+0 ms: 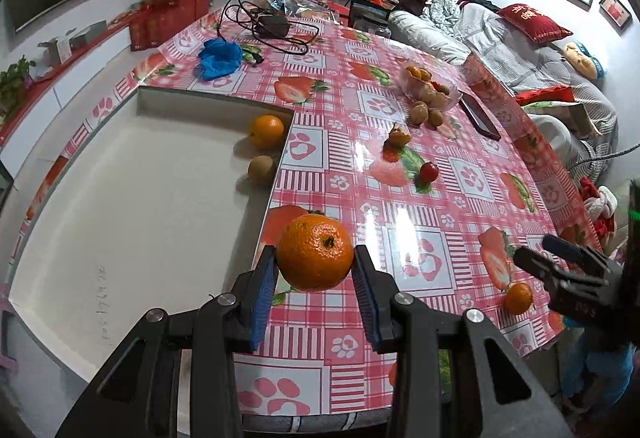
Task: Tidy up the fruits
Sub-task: 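Carry both oranges into the white tray and open both grippers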
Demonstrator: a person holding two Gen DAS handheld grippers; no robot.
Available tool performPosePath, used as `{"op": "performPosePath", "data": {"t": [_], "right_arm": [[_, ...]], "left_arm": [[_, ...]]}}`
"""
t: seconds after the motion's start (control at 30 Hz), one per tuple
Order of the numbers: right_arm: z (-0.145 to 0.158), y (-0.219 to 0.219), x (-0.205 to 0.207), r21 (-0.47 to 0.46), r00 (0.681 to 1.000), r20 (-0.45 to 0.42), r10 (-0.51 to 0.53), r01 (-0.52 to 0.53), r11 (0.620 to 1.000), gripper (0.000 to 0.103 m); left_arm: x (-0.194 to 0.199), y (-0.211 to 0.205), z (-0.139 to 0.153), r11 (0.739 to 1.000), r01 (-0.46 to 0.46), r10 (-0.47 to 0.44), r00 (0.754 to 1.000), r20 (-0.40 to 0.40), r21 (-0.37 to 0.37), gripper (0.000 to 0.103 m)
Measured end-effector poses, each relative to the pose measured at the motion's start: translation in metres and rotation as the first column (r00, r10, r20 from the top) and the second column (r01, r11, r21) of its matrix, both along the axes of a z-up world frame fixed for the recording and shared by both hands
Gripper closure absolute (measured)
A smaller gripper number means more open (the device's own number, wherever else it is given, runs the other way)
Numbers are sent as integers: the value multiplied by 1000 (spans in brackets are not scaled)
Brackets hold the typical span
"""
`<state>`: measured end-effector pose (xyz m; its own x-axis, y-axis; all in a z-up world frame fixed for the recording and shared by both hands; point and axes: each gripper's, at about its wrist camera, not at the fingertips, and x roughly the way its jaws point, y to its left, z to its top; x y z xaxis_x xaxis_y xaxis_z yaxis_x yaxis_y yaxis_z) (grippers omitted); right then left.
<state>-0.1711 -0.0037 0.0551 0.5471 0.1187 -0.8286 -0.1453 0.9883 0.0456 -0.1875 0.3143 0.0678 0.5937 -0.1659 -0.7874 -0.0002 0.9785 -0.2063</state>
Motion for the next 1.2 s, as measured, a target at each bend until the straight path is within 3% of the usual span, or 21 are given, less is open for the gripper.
{"op": "performPosePath", "data": {"t": [0.2,0.23,0.3,0.4,0.73,1.2], "right_arm": [[-31,-17,-11,-35,996,-71,-49,46,998,22],[-35,-17,-12,-36,995,-78,-54,51,998,28],[-46,-16,-13,-36,992,-112,-52,48,998,52],[-47,-11,-19,-67,996,-83,-43,37,997,65],[-34,-2,-8,36,994,-103,-23,27,999,65],[-6,108,30,108,975,-77,210,-202,973,65]], "left_arm": [[1,-8,-4,1000,21,-21,1000,-13,-11,62],[0,-8,-3,1000,23,-23,1000,-10,-9,62],[-2,-7,-2,1000,24,-24,1000,-7,-1,62],[-2,-3,-2,1000,12,-12,1000,-9,-1,62],[-1,21,6,999,-37,37,999,12,0,62],[-6,92,-1,982,-187,187,982,-4,15,62]]}}
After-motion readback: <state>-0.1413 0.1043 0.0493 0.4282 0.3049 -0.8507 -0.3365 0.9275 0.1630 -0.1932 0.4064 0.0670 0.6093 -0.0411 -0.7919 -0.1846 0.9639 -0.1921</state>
